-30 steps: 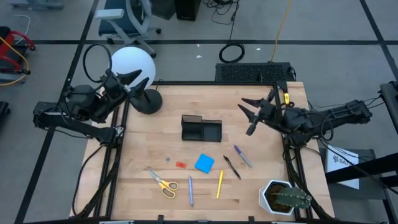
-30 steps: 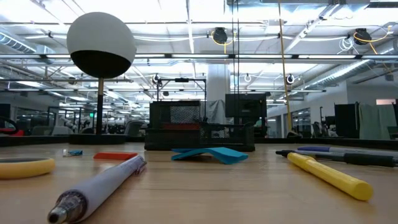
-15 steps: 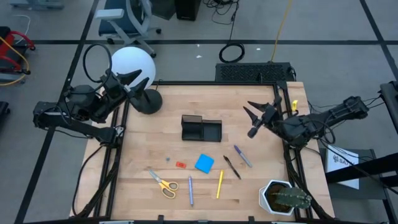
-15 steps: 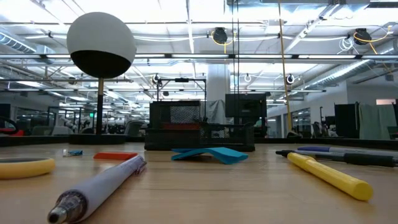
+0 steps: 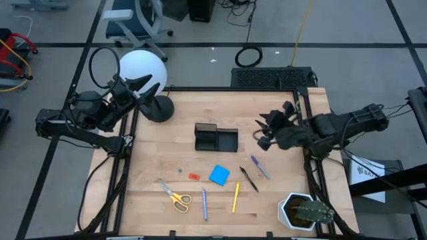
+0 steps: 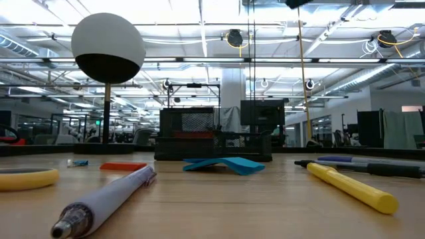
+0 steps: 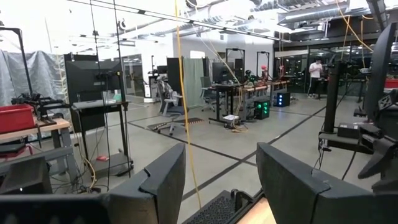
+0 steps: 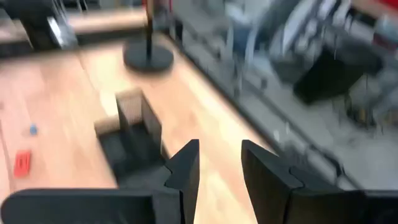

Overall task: Pick and place office supplies into organizer
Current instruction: Put the gray pen into the desk organizer

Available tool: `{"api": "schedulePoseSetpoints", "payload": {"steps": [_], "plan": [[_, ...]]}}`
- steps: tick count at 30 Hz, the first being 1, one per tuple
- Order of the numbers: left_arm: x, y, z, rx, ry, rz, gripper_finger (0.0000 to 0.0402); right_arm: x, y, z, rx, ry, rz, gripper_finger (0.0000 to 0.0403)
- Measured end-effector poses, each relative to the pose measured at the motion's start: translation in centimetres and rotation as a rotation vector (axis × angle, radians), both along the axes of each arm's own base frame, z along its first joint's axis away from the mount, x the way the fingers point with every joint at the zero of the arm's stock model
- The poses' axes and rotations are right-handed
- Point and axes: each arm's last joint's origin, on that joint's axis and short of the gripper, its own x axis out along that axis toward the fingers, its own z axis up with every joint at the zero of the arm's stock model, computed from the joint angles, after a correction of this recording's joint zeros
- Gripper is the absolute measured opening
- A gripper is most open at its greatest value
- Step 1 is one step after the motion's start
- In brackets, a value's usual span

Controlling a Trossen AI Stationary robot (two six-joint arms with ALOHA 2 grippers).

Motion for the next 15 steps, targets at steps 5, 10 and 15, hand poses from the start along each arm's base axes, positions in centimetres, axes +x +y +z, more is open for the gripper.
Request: {"api": "schedulePoseSetpoints", "payload": {"steps": [5,10,15], "plan": [[0.0,0.0,0.0,0.0,0.0,0.0,0.02,0.9,-0.4,-0.6,0.179,0.274,-0.068,0.0109],[0.0,0.0,0.0,0.0,0.0,0.0,0.02,1.6,-0.9,-0.4,0.337,0.434,-0.115,0.0109],[0.0,0.0,0.0,0.0,0.0,0.0,0.02,2.6,-1.1,-0.8,0.449,0.485,-0.111,0.0109]]}}
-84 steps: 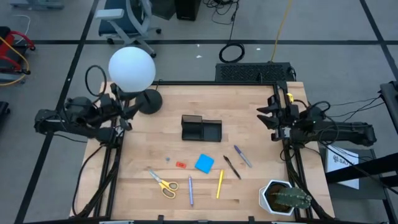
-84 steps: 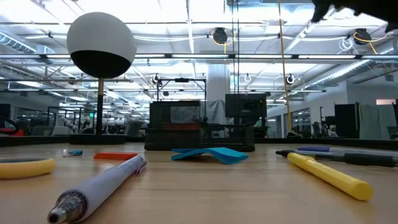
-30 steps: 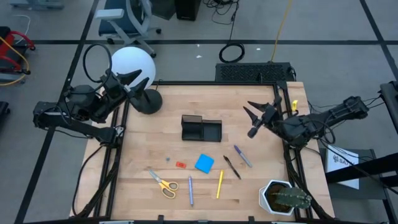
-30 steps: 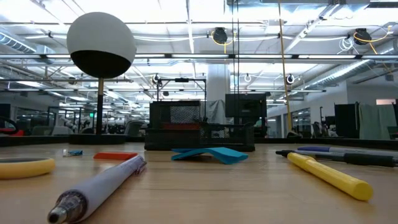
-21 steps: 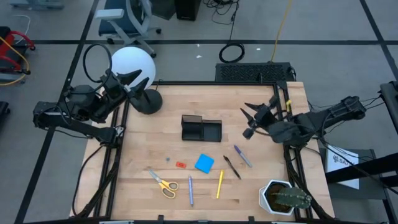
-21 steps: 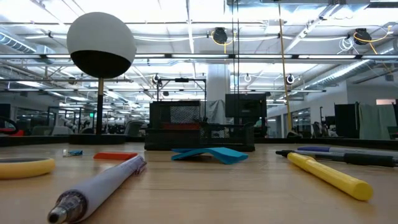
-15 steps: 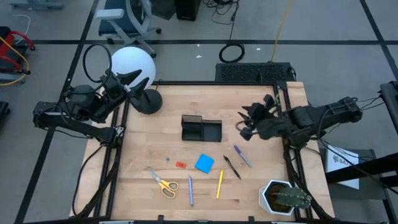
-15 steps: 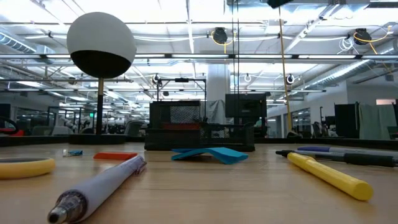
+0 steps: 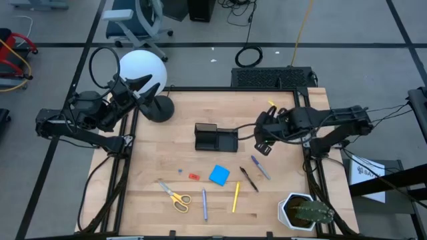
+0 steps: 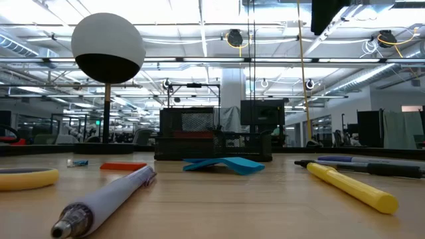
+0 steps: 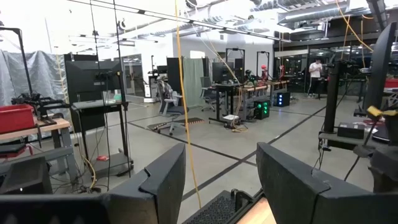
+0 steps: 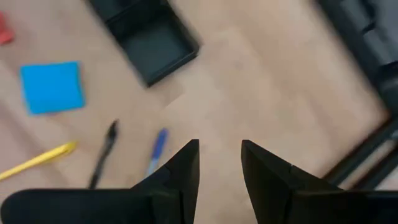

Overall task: Pick and place office supplies into organizer
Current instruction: Put the gray pen into the desk organizer

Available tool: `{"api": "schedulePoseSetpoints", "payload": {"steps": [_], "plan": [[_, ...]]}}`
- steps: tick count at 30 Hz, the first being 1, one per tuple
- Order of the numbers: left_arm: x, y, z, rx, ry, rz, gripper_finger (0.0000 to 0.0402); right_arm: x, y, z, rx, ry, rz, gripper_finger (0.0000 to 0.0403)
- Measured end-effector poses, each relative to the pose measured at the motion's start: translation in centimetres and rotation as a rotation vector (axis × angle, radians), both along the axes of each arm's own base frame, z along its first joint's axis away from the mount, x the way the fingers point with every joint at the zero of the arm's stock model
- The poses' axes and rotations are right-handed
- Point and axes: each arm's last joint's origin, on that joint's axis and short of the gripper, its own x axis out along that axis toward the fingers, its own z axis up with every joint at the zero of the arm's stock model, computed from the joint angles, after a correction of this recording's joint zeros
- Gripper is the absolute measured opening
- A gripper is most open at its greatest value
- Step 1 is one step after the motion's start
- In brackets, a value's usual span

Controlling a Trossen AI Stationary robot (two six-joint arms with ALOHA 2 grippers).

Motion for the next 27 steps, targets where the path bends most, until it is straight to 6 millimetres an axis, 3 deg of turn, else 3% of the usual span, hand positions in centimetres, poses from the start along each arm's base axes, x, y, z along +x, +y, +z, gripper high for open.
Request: {"api": "schedulePoseSetpoints", "payload": {"steps": [6,16,27], "plan": [[0.0,0.0,0.0,0.0,0.0,0.0,0.02,0.8,0.3,-0.6,0.095,0.016,-0.024,0.0109],[0.0,0.0,0.0,0.0,0.0,0.0,0.02,2.0,1.7,-2.2,0.105,0.05,-0.058,0.0109],[0.0,0.0,0.0,0.0,-0.001,0.0,0.02,2.7,2.8,-7.0,0.183,0.215,-0.149,0.0109]]}}
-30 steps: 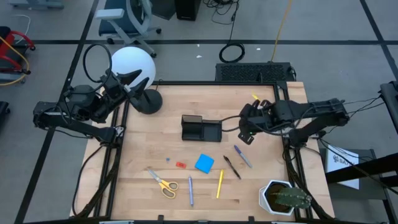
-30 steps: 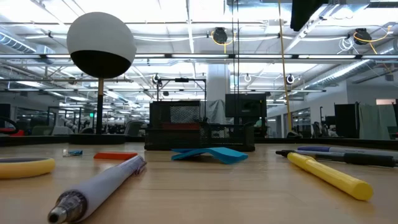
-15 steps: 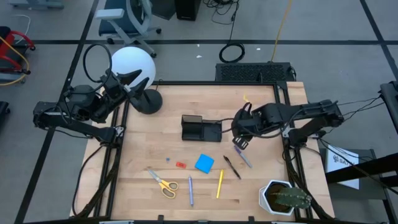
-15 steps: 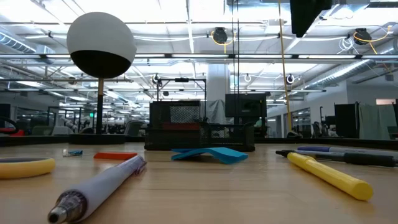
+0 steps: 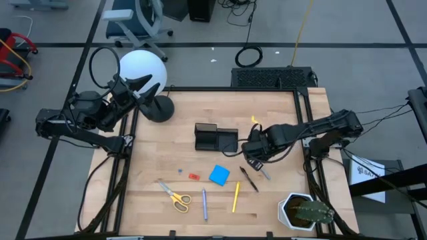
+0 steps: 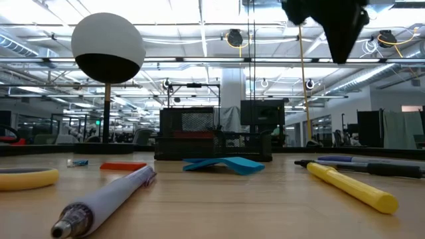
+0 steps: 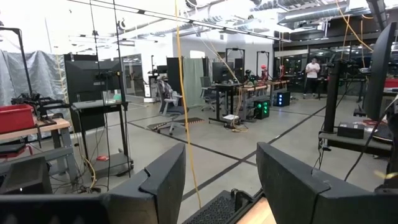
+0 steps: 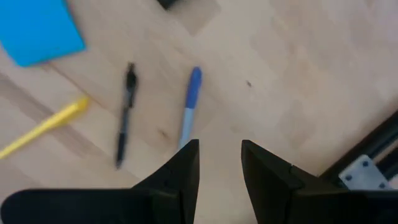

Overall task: Pick and place office supplies into organizer
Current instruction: Put the gray pen into the desk organizer

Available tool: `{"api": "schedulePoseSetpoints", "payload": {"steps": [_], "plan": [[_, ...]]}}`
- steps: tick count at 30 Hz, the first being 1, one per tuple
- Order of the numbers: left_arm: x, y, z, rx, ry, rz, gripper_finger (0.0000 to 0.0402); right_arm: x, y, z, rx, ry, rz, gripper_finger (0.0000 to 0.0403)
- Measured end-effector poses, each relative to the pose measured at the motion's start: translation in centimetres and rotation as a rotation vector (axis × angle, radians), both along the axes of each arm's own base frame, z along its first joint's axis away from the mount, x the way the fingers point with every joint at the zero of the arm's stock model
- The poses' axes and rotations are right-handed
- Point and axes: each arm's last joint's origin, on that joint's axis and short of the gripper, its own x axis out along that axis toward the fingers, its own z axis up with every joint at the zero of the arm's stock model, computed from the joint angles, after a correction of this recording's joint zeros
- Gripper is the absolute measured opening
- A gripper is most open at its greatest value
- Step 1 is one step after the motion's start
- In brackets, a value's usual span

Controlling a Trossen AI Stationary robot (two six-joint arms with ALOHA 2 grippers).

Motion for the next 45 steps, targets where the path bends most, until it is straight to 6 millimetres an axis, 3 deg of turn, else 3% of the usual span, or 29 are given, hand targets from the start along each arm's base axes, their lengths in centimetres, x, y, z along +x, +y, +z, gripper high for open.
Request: {"api": "schedulePoseSetpoints", "payload": {"steps": [12,40,45], "plan": [[0.0,0.0,0.0,0.0,0.0,0.0,0.02,0.3,0.6,-5.4,0.053,-0.043,0.019,0.0109],[0.0,0.0,0.0,0.0,0.0,0.0,0.02,-1.6,1.7,-12.5,0.091,-0.093,-0.026,0.0109],[0.0,0.0,0.0,0.0,0.0,0.0,0.02,-1.8,1.6,-14.8,0.116,-0.055,-0.032,0.0109]]}}
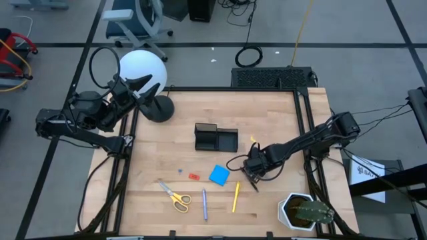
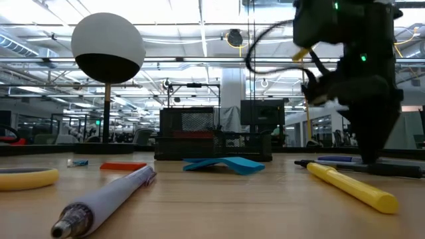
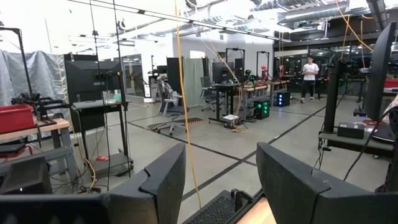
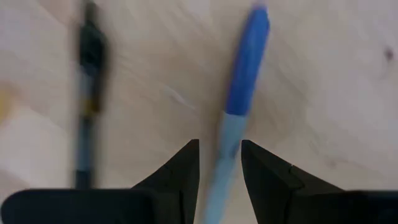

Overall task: Pick and place office supplies into organizer
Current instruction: Put the gray pen into the desk organizer

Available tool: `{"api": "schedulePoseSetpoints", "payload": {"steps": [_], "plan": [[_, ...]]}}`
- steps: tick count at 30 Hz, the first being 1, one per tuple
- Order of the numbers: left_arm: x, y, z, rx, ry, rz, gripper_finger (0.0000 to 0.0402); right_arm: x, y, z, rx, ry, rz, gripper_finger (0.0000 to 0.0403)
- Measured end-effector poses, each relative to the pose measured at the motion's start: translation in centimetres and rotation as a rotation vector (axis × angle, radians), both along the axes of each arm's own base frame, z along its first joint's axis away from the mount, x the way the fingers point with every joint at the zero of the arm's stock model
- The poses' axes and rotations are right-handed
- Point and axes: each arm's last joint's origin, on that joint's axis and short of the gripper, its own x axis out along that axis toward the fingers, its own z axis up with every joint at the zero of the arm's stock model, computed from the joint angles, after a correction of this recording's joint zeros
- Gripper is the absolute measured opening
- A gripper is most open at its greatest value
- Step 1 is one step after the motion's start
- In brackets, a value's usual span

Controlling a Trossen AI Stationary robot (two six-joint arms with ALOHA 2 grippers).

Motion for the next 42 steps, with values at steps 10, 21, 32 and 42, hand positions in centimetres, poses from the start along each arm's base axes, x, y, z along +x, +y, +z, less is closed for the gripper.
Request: {"api": "schedulePoseSetpoints", "payload": {"steps": [10,21,32,42], "plan": [[0.0,0.0,0.0,0.0,0.001,0.0,0.02,0.3,0.1,-2.0,0.046,0.077,0.032,0.0109],[0.0,0.0,0.0,0.0,0.001,0.0,0.02,0.5,-0.4,-1.0,0.066,0.01,0.052,0.0109],[0.0,0.0,0.0,0.0,0.0,0.0,0.02,0.6,-0.5,-1.0,0.046,0.003,0.118,0.0069],[0.0,0.0,0.0,0.0,0.0,0.0,0.02,0.7,-0.6,-0.9,0.047,-0.002,0.134,0.0026]]}}
